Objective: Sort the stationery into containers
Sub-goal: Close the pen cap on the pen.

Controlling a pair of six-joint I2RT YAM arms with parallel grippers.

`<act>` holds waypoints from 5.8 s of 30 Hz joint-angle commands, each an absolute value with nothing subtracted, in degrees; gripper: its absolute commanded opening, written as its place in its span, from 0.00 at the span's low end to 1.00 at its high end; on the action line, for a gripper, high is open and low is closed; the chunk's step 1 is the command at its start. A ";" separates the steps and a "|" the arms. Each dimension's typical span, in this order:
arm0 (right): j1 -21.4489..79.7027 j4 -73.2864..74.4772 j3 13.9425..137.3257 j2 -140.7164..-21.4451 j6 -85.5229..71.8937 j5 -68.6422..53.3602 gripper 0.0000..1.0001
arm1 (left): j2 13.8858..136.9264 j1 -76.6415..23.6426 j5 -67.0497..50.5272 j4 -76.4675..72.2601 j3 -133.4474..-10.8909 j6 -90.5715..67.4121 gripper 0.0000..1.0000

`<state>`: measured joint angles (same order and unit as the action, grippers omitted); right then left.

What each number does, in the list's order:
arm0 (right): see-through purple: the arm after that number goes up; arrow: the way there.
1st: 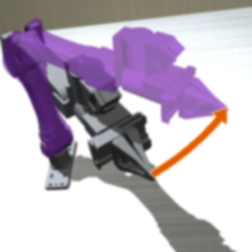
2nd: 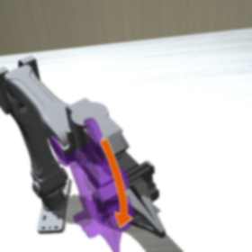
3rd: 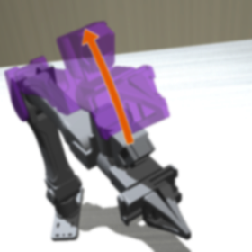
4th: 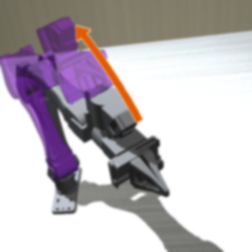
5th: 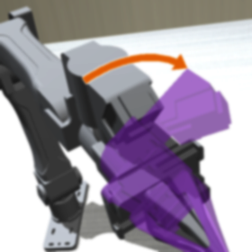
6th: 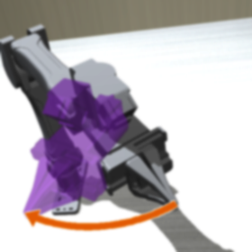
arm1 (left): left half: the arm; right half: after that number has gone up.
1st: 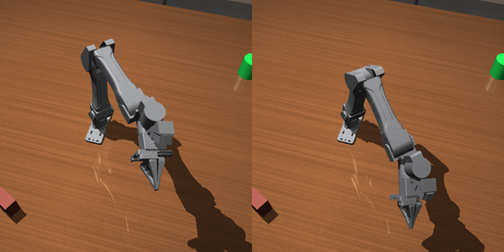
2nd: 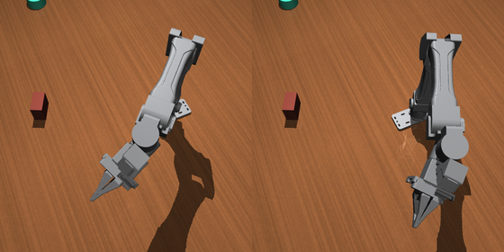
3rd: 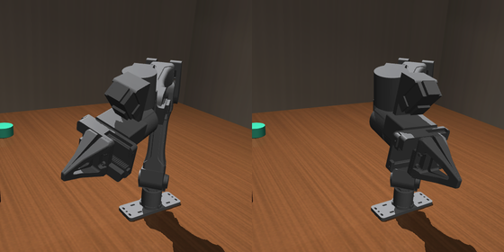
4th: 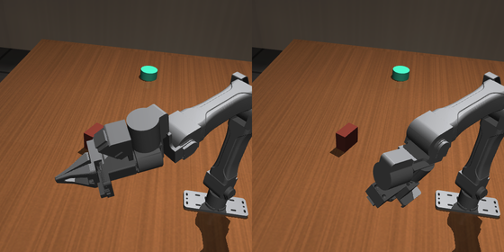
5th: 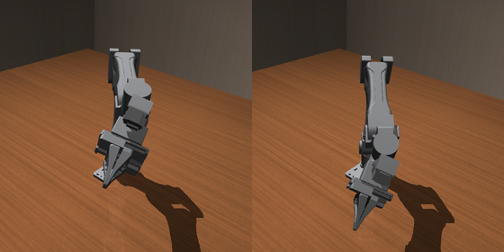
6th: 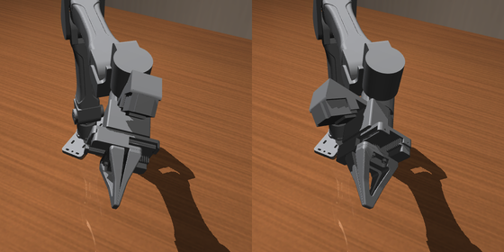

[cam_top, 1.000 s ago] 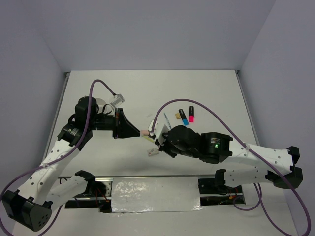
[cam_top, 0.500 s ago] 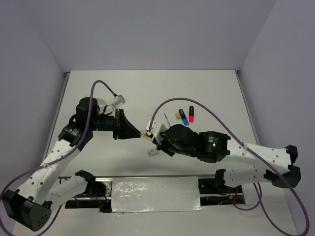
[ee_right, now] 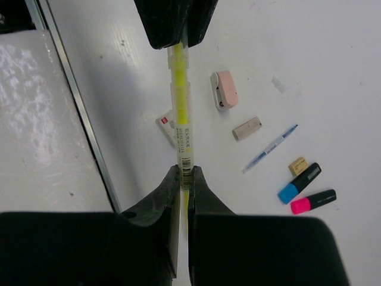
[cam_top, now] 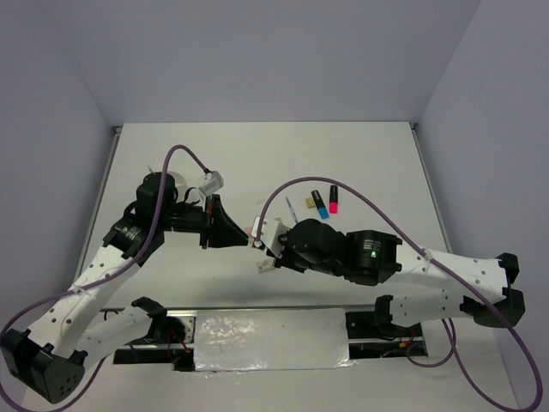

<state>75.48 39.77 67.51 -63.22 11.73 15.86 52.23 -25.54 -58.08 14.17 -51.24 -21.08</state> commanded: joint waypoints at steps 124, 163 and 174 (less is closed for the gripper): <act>75.50 -8.44 54.40 -53.61 -9.67 2.72 0.00 | 46.93 -39.46 -35.15 -8.44 -62.23 -30.67 0.35; 67.33 -14.33 76.89 -59.94 -6.86 11.52 0.00 | 42.36 -41.04 -35.34 -11.69 -40.60 -32.26 0.00; 65.74 -16.97 85.15 -61.26 -5.19 9.67 0.00 | 42.54 -43.15 -33.14 -10.64 -38.32 -31.47 0.00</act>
<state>68.58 14.76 72.14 -64.18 -3.95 3.44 40.27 -40.51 -20.05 -30.35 -44.03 -31.44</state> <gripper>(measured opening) 0.190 0.055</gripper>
